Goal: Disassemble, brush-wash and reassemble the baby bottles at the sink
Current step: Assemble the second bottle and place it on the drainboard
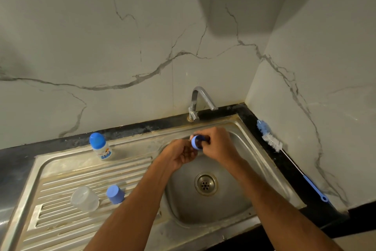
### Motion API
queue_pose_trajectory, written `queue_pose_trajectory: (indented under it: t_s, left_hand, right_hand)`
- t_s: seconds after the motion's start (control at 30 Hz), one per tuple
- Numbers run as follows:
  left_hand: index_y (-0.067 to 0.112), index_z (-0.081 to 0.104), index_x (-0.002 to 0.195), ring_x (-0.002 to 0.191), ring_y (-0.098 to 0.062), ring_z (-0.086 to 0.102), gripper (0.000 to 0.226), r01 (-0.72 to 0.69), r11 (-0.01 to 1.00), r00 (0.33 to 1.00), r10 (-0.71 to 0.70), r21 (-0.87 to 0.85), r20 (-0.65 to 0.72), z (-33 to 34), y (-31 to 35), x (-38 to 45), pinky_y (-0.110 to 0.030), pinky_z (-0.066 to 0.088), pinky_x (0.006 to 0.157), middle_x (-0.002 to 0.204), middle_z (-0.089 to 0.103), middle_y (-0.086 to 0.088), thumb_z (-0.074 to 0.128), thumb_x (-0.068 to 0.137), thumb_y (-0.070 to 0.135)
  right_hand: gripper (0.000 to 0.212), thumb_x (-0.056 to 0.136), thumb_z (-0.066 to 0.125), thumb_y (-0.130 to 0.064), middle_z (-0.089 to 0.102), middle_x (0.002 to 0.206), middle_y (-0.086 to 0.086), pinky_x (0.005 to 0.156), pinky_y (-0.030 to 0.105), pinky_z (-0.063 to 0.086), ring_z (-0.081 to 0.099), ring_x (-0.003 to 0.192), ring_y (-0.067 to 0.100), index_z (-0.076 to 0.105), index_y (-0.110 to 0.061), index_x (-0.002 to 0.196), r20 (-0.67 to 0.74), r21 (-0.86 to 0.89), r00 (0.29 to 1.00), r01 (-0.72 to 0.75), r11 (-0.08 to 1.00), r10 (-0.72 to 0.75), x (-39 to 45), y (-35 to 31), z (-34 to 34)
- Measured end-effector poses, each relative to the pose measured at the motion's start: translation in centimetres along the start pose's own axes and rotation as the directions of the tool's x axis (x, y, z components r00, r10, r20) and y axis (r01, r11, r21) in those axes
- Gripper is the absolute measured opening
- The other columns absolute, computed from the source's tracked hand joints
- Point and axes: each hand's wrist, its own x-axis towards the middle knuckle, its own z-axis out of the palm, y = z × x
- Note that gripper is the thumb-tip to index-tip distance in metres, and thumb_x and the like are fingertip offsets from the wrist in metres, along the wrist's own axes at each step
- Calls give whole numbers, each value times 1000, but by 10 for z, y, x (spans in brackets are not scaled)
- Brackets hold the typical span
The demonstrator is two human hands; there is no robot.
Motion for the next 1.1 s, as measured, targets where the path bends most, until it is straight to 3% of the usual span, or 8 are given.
queue_pose_trajectory:
  t_s: [0.2, 0.33, 0.47, 0.57, 0.63, 0.77, 0.93, 1.1]
  left_hand:
    - [3, 64, 82, 47, -12, 54, 19, 56, 988, 998, -54, 142, -14, 1, 4, 1, -20, 43, 41, 65, 61, -10, 56, 96, 13]
    - [3, 67, 96, 51, -12, 60, 22, 62, 997, 998, -61, 56, -12, 3, 2, 1, -22, 48, 47, 70, 67, -8, 66, 96, 25]
    - [-4, 63, 112, 55, -15, 63, 22, 34, 999, 998, -34, -4, -58, -3, 2, 1, -24, 53, 46, 75, 67, -12, 64, 94, 10]
    - [-9, 64, 107, 54, -15, 57, 24, -49, 963, 971, 107, 266, -211, -15, 8, 6, -24, 51, 50, 68, 61, -12, 67, 92, 9]
    - [-7, 71, 100, 56, -17, 61, 25, -105, 887, 946, 228, 450, -229, -24, 11, 8, -25, 54, 57, 71, 67, -15, 75, 88, 15]
    - [2, 76, 83, 57, -16, 66, 31, -238, 741, 913, 391, 628, -116, -30, 9, 3, -29, 60, 62, 69, 74, -13, 87, 76, 30]
    - [15, 76, 87, 69, -15, 72, 18, -391, 690, 844, 533, 609, -62, -44, 14, -12, -27, 61, 68, 74, 75, -3, 78, 86, 33]
    - [21, 76, 78, 69, -21, 72, 14, -408, 620, 745, 650, 670, -148, -77, 25, -10, -43, 62, 76, 67, 73, -1, 82, 82, 33]
  right_hand:
    - [15, 86, 71, -12, 76, 87, 8, 73, 11, 50, 68, 74, 9, 76, -8, 100, -113, -25, 991, 68, 997, -70, -3, 0, 1]
    - [8, 81, 74, -11, 73, 78, 6, 64, 24, 59, 65, 65, 9, 76, -7, 88, -139, -48, 990, -38, 998, 31, -4, 2, 7]
    - [22, 83, 74, -9, 75, 95, 7, 74, 23, 59, 69, 81, 11, 75, -9, 105, -33, -13, 996, -81, 997, 81, 0, 4, 13]
    - [29, 93, 66, -12, 67, 110, -3, 66, 11, 53, 63, 89, 3, 67, -14, 121, 243, 267, 948, -269, 926, 205, 3, 2, 4]
    - [24, 94, 65, -21, 67, 109, -7, 68, 16, 55, 66, 94, 7, 67, -22, 118, 384, 382, 903, -347, 857, 194, 3, 1, 5]
    - [25, 78, 82, -20, 72, 98, -7, 83, 29, 57, 67, 93, 8, 69, -24, 99, 330, 190, 938, -174, 966, 104, 6, -9, 23]
    - [21, 82, 78, -15, 71, 96, -3, 72, 14, 45, 66, 91, 10, 70, -20, 101, 278, 62, 951, -156, 986, 133, 19, -18, 23]
    - [34, 68, 89, -14, 76, 94, 2, 82, 32, 56, 71, 92, 19, 76, -14, 99, 214, 576, 964, -255, 776, 158, 42, -29, -2]
